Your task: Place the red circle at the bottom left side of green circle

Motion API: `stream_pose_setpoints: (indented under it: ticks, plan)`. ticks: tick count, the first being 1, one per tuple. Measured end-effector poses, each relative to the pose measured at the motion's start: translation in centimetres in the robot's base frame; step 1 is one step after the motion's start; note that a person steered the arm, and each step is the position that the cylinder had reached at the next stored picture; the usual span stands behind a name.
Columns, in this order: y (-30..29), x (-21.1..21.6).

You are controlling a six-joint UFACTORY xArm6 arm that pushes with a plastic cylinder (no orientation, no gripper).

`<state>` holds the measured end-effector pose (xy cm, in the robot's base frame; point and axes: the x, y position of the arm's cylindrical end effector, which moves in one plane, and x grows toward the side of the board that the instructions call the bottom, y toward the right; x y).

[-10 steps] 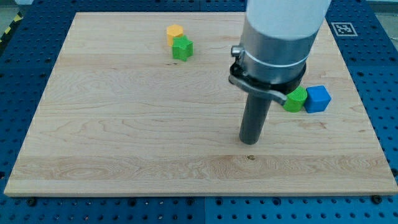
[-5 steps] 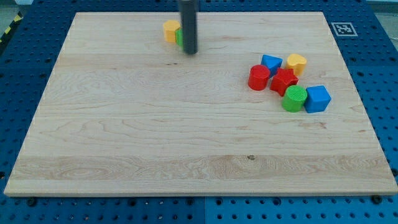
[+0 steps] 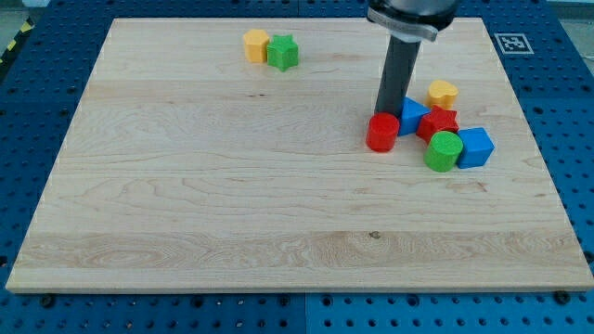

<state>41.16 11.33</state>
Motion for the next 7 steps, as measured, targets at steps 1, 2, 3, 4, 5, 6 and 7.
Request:
stream_pose_setpoints:
  ticks: [1, 2, 3, 4, 5, 6, 7]
  plan:
    - [0.0, 3.7]
    - [-0.8, 5.9]
    - [-4.8, 5.9]
    - [-10.9, 6.1]
    - [-11.7, 8.6]
    - [-2.1, 7.4]
    - [3.8, 5.2]
